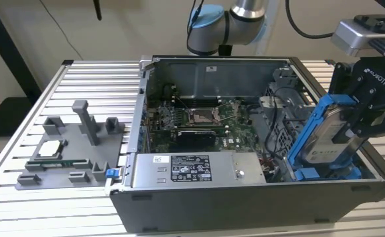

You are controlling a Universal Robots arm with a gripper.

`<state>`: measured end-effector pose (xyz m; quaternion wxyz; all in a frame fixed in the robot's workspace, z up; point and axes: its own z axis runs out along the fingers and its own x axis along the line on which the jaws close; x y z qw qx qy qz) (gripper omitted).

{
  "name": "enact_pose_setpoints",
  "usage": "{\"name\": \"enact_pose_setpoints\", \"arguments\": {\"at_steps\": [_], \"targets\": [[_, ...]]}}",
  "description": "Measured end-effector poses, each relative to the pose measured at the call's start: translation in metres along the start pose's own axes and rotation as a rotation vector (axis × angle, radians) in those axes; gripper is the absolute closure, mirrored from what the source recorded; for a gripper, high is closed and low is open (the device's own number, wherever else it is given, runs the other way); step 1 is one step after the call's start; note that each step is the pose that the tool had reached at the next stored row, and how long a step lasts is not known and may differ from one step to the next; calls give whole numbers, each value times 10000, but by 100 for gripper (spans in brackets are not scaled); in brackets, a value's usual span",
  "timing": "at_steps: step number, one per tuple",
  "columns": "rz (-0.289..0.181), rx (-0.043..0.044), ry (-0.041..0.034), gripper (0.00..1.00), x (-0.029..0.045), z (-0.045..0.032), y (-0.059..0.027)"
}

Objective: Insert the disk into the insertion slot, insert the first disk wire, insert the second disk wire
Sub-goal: 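Insert the disk into the insertion slot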

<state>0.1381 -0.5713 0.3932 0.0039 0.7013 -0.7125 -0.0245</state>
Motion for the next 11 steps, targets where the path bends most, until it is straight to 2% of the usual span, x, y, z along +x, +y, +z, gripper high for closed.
{"name": "enact_pose_setpoints", "arguments": {"at_steps": [6, 8, 9, 11], "targets": [[0, 0, -1, 100, -2, 100, -4], [-2, 1, -6, 100, -4, 110, -5], [-2, 0, -3, 0, -3, 111, -5], [0, -8, 2, 0, -3, 110, -5]]}}
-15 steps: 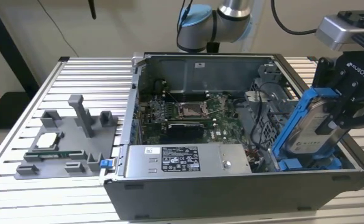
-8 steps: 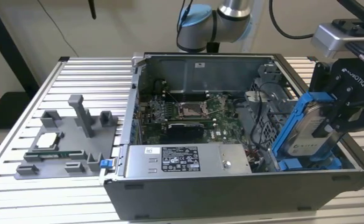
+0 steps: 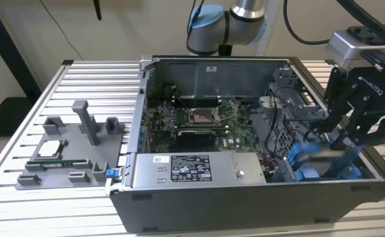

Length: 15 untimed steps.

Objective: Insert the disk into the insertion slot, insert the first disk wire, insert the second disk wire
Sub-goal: 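Insert the disk into the insertion slot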

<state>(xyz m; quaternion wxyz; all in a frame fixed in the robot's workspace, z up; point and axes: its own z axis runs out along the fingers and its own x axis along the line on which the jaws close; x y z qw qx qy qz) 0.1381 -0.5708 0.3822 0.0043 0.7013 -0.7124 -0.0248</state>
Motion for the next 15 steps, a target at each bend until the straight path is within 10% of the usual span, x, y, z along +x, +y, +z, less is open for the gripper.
{"name": "enact_pose_setpoints", "arguments": {"at_steps": [6, 15], "targets": [[2, -41, 1, 0, -5, -185, 8], [1, -42, 1, 0, -102, -186, 113]]}}
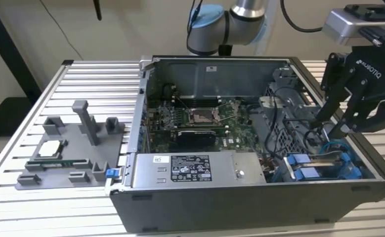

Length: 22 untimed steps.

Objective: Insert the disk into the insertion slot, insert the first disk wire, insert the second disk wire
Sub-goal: 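Insert the disk into the insertion slot, then insert the first disk wire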

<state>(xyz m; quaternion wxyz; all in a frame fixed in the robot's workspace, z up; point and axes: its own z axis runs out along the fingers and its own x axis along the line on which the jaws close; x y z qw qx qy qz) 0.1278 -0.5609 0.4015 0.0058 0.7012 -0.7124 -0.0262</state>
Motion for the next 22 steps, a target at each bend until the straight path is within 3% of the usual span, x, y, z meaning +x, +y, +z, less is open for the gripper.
{"name": "enact_pose_setpoints", "arguments": {"at_steps": [5, 8, 10, 12, 17, 20, 22], "targets": [[-8, 71, 42, 0, -152, 16, 83], [-96, 280, 92, 0, -212, 38, 86], [-182, 441, 165, 0, -236, 50, 87], [-254, 536, 249, 0, -251, 61, 91], [-655, 583, 336, 0, -250, 92, 99], [-802, 613, 350, 0, -250, 108, 125], [-849, 678, 350, 0, -248, 118, 148]]}}
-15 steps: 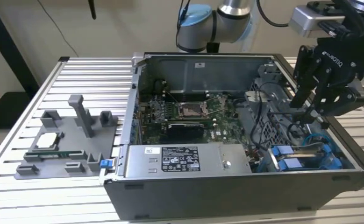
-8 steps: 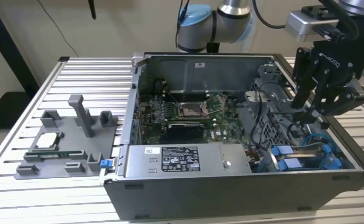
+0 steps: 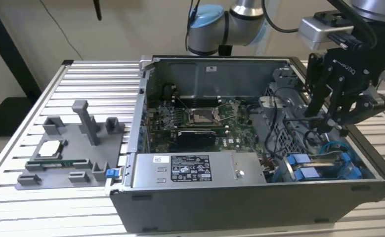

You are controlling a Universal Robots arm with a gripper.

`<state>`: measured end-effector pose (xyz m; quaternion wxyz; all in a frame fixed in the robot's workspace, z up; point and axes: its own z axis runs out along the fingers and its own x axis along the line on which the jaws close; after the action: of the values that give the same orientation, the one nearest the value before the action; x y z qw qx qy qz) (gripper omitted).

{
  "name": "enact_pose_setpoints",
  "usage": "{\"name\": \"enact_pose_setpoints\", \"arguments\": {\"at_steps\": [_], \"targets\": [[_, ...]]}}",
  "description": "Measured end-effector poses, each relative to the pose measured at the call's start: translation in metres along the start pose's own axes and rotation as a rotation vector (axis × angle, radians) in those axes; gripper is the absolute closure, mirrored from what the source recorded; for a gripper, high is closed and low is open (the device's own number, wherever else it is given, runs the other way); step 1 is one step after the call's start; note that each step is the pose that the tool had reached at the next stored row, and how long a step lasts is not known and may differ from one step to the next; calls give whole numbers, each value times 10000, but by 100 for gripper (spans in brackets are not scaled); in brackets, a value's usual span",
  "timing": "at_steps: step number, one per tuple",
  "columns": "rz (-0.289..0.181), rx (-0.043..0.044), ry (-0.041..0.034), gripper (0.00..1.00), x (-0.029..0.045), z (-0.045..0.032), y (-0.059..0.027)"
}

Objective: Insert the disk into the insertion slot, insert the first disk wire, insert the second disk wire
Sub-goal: 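Insert the first disk wire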

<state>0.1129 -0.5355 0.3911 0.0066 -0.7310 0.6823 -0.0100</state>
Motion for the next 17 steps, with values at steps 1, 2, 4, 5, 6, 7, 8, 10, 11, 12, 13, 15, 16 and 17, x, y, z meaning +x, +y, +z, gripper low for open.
{"name": "enact_pose_setpoints", "arguments": {"at_steps": [1, 2, 4, 5, 6, 7, 8, 10, 11, 12, 13, 15, 16, 17], "targets": [[-33, 84, 4, 0, 0, 6, 5], [-75, 183, 9, 0, -1, 11, 8], [-164, 396, 23, 0, -1, 20, 13], [-190, 486, 29, 0, -2, 25, 20], [-201, 542, 35, 0, -4, 26, 34], [-206, 573, 37, 0, -4, 29, 50], [-208, 597, 37, 0, -5, 31, 66], [-211, 640, 41, 0, -7, 33, 94], [-212, 658, 42, 0, -8, 33, 107], [-216, 673, 41, 0, -8, 34, 116], [-228, 686, 39, 0, -8, 34, 121], [-255, 698, 41, 0, -9, 33, 128], [-268, 700, 37, 0, -10, 34, 130], [-280, 703, 31, 0, -10, 34, 133]]}}
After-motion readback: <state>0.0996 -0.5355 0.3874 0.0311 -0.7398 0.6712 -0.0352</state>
